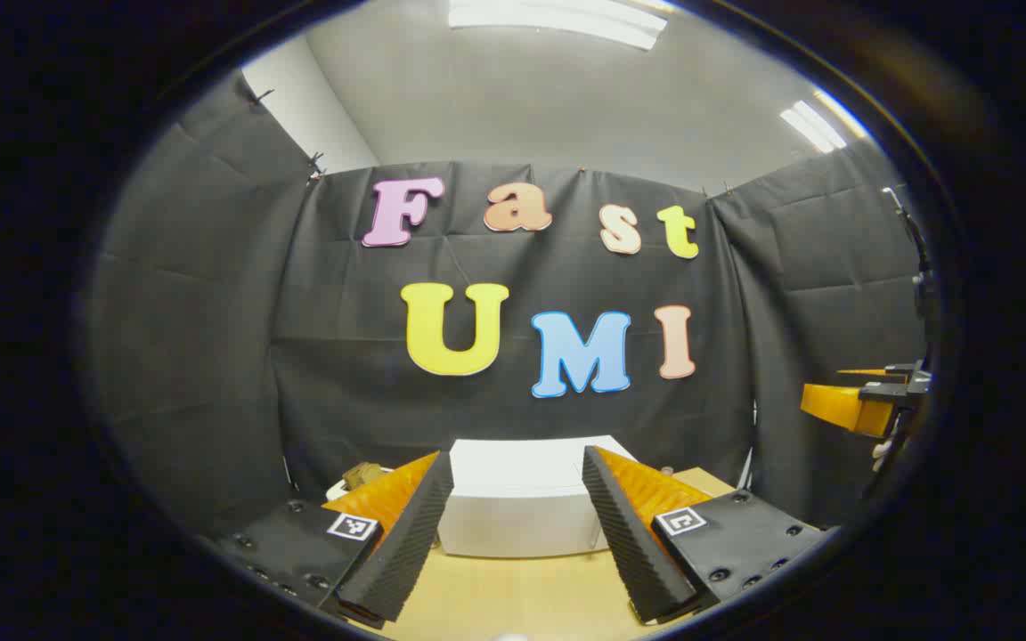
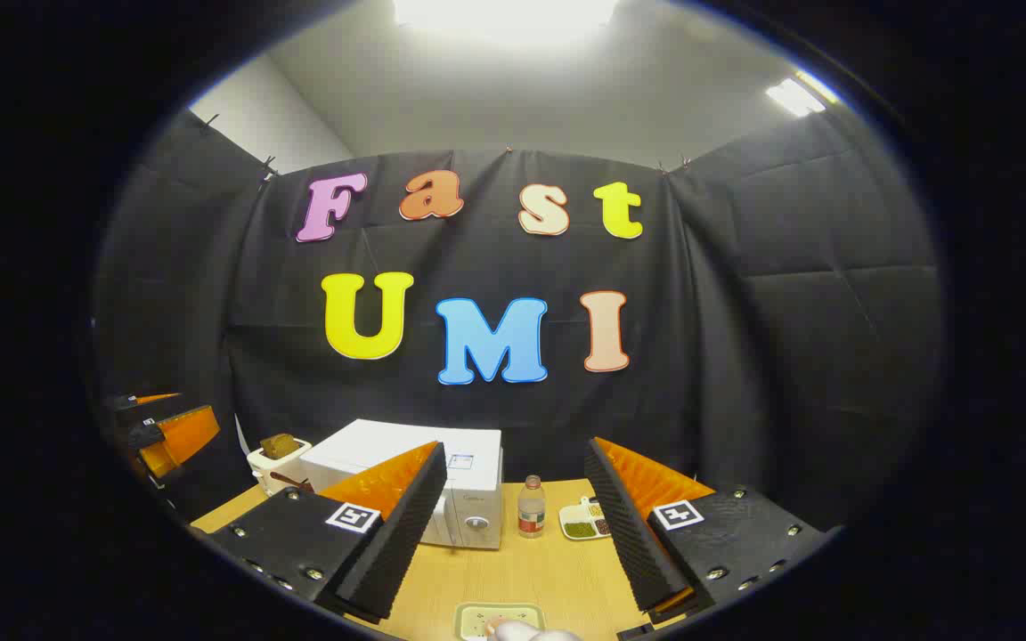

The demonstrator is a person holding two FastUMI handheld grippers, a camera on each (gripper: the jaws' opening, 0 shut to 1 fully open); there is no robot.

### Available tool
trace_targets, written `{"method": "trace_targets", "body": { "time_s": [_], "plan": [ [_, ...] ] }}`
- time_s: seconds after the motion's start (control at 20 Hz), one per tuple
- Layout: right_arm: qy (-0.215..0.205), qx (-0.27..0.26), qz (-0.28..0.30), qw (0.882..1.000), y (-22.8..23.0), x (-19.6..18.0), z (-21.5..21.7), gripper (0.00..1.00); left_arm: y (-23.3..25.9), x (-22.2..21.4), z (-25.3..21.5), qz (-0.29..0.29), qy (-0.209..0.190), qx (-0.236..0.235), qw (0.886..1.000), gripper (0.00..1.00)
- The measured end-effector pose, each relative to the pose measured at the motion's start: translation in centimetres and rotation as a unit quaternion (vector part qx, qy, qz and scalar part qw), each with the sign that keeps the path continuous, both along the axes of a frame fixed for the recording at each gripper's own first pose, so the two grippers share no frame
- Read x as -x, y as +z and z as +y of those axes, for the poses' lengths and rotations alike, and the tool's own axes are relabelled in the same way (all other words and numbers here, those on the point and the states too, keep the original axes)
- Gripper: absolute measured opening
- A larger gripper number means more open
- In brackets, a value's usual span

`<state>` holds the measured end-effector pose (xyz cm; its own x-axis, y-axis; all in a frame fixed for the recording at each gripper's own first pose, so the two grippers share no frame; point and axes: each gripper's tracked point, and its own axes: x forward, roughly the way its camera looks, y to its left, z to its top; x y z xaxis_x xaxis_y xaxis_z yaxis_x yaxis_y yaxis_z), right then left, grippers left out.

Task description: Open the microwave oven with the left hand, put the food in, and close the microwave oven.

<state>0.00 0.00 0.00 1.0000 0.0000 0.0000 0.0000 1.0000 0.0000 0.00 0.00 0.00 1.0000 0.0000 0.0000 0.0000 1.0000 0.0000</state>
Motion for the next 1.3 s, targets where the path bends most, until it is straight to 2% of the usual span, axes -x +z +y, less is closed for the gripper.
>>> {"method": "trace_targets", "body": {
  "time_s": [0.25, 0.3, 0.35, 0.4, 0.5, 0.6, 0.65, 0.7, 0.95, 1.0, 1.15, 1.3],
  "plan": [
    [0.003, 0.020, 0.002, 1.000, 0.0, -0.1, 0.1, 0.95, -0.3, 0.3, 0.7, -0.002, 0.008, 0.008, 1.000, 0.94],
    [0.004, 0.020, 0.006, 1.000, -0.2, 0.0, 0.2, 0.95, -0.5, 0.4, 0.9, 0.000, 0.010, 0.007, 1.000, 0.97],
    [0.006, 0.018, 0.006, 1.000, -0.2, 0.1, 0.6, 0.95, -0.5, 0.5, 0.8, 0.000, 0.006, 0.008, 1.000, 0.94],
    [0.005, 0.017, 0.006, 1.000, -0.2, 0.1, 0.7, 0.95, -0.5, 0.5, 0.4, 0.000, 0.003, 0.007, 1.000, 1.00],
    [0.009, 0.021, 0.011, 1.000, -0.8, 0.2, 0.9, 0.95, -0.9, 0.6, 0.9, 0.005, 0.007, 0.002, 1.000, 0.95],
    [0.013, 0.025, 0.010, 1.000, -0.5, 0.0, 1.1, 0.95, -0.7, 0.9, 0.6, 0.005, 0.008, 0.006, 1.000, 0.94],
    [0.015, 0.026, 0.011, 0.999, -0.5, -0.1, 1.0, 0.95, -0.6, 1.0, 0.4, 0.004, 0.008, 0.006, 1.000, 1.00],
    [0.020, 0.024, 0.011, 0.999, -0.4, -0.2, 1.2, 0.95, -0.5, 0.9, 0.4, 0.003, 0.010, 0.004, 1.000, 0.95],
    [0.017, 0.023, 0.011, 1.000, -0.2, 0.3, 0.4, 0.95, -1.2, 0.5, -0.8, 0.003, 0.004, -0.003, 1.000, 0.98],
    [0.016, 0.026, 0.008, 0.999, 0.1, 0.4, 0.1, 0.95, -2.0, 0.2, -1.1, 0.007, 0.003, -0.003, 1.000, 0.94],
    [0.000, 0.048, 0.009, 0.999, 0.6, 0.4, -2.0, 0.95, -4.8, -1.1, -3.0, 0.022, -0.007, 0.006, 1.000, 0.96],
    [-0.004, 0.031, 0.018, 0.999, 1.2, 0.6, -3.5, 0.95, -8.8, -3.1, -5.7, 0.031, -0.018, 0.007, 0.999, 0.99]
  ]
}}
